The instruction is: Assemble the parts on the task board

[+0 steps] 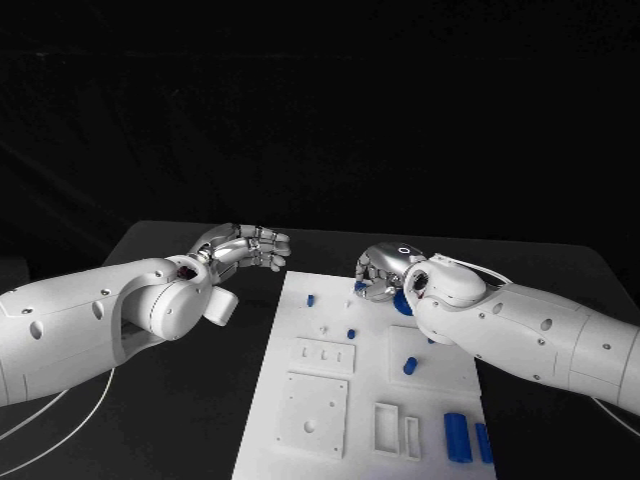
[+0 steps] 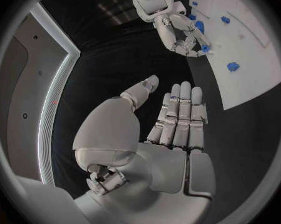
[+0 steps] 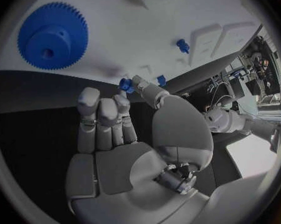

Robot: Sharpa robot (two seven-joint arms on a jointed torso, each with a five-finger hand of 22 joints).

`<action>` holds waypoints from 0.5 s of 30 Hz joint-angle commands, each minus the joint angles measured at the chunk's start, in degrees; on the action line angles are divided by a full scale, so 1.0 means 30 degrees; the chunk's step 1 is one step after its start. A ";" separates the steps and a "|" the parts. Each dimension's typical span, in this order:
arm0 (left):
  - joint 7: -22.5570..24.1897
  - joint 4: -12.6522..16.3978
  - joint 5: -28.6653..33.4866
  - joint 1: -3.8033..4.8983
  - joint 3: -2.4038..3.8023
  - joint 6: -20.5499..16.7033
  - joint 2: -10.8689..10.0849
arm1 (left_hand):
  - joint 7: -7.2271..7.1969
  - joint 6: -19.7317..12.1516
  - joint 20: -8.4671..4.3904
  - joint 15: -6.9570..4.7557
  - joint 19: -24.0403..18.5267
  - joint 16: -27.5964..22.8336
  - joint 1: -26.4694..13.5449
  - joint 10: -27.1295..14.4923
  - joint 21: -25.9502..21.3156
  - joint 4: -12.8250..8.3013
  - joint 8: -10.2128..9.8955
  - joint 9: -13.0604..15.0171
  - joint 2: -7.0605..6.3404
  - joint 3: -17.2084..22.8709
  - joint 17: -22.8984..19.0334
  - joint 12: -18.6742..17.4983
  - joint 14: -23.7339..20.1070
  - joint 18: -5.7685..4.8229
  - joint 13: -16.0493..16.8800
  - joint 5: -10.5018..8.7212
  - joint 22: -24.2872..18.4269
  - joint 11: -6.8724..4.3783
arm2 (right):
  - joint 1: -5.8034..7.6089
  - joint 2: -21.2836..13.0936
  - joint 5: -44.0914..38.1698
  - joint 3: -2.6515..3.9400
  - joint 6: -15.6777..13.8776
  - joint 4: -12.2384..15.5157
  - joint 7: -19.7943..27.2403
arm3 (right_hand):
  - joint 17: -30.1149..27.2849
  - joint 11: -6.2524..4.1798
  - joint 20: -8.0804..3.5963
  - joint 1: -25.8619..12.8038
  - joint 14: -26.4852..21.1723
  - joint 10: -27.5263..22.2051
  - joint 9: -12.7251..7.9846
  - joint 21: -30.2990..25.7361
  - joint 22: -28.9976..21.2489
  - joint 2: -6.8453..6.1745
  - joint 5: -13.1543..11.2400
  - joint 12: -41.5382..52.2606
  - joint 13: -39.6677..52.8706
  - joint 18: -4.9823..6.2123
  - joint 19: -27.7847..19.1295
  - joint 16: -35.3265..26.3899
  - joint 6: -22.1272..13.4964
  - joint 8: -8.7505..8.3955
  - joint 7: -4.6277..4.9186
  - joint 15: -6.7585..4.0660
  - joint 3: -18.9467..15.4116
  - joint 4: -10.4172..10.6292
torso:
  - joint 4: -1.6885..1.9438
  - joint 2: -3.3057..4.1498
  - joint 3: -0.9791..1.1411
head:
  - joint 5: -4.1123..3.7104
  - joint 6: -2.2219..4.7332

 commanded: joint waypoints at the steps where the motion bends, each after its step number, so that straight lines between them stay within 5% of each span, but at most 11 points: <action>1: 0.0130 0.0062 -0.0065 0.0051 0.0017 0.0255 0.0032 | 0.0470 -0.0162 -0.0021 0.0036 -0.0096 0.0075 -0.0156 -0.0177 0.0090 0.0032 -0.0130 -0.0022 -0.0104 0.0103 -0.0035 -0.0110 -0.0156 0.0338 0.0019 -0.0048 0.0379 0.0011 | -0.0005 0.0161 -0.0385 -0.0054 0.0386 -0.0087 -0.0411 | 0.0031 0.0005 0.0092 -0.0008 -0.0019 0.0109 0.0252 0.0089 0.0281 0.0073 0.0048 0.0039 -0.0032 0.1122 0.0027 -0.0086 0.0785 0.0052 0.0435 -0.0167 0.0153 0.0015 | -0.0031 -0.0007 0.0011 | 0.0048 -0.0039; 15: 0.0108 0.0053 -0.0065 0.0068 0.0017 0.0261 0.0021 | 0.0470 -0.0162 -0.0021 0.0036 -0.0099 0.0079 -0.0153 -0.0176 0.0094 0.0030 -0.0129 -0.0021 -0.0111 0.0105 -0.0039 -0.0113 -0.0159 0.0338 0.0023 -0.0050 0.0379 0.0011 | -0.0005 0.0326 -0.0501 -0.0168 0.0507 -0.0222 -0.0629 | 0.0035 0.0008 0.0091 -0.0005 -0.0018 0.0104 0.0254 0.0088 0.0280 0.0062 0.0047 0.0038 -0.0034 0.1122 0.0025 -0.0091 0.0780 0.0047 0.0438 -0.0165 0.0188 0.0007 | -0.0043 -0.0018 0.0022 | 0.0069 -0.0086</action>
